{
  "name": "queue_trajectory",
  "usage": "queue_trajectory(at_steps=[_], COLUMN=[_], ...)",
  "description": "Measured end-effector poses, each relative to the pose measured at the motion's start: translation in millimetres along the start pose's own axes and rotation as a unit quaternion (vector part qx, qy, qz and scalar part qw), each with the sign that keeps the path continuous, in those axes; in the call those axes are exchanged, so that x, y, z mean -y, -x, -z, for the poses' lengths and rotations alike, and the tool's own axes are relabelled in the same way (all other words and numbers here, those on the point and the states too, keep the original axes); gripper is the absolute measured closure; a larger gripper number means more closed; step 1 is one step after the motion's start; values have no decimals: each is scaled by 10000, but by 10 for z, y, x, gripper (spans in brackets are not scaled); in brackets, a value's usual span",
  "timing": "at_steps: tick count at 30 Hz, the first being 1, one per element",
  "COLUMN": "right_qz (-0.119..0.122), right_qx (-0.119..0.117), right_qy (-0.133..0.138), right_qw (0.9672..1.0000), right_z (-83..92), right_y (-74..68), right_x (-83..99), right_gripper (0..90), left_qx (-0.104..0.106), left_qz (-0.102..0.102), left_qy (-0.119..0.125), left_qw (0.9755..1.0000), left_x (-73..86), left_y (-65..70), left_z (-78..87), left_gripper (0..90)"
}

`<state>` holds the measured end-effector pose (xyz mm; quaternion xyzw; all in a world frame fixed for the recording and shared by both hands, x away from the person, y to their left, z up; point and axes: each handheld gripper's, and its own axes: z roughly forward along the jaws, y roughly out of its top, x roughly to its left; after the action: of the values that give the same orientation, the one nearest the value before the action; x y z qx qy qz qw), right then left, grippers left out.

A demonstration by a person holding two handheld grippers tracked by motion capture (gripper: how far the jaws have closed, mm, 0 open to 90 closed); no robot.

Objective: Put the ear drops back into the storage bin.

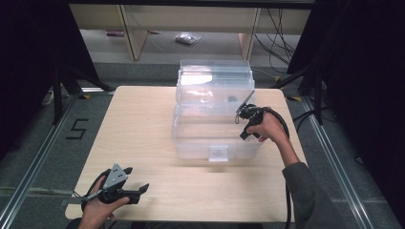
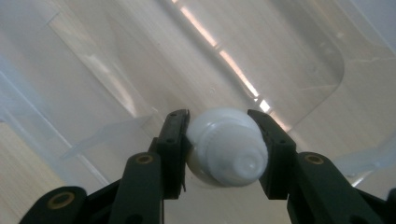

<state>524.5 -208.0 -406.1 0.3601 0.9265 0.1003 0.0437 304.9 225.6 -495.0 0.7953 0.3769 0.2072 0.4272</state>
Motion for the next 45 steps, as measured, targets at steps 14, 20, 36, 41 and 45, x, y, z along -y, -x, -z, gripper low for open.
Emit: queue_trajectory(at_steps=[14,20,36,41,45], right_qz=[-52,-101,-119,-238,-324], right_qx=[-25,-14,-43,-96,-56], right_qy=[-138,-227,-378,-515,-560], right_qw=[9999,9997,9992,9983,9979], right_z=[-146,-210,-260,-272,-268], right_y=[6,21,24,9,-7], right_x=[-61,-49,-17,-21,-13], right_gripper=[601,600,600,600,600], left_qx=[-8,-8,-14,-20,-5], left_qz=[-38,-40,-1,-2,1], left_qy=[-27,-28,-2,4,-1], left_qw=[10000,10000,10000,10000,10000], left_x=[0,0,1,0,0], left_y=[-3,-3,0,-1,-3], left_z=[3,3,0,0,0], left_gripper=[151,151,151,151,151])
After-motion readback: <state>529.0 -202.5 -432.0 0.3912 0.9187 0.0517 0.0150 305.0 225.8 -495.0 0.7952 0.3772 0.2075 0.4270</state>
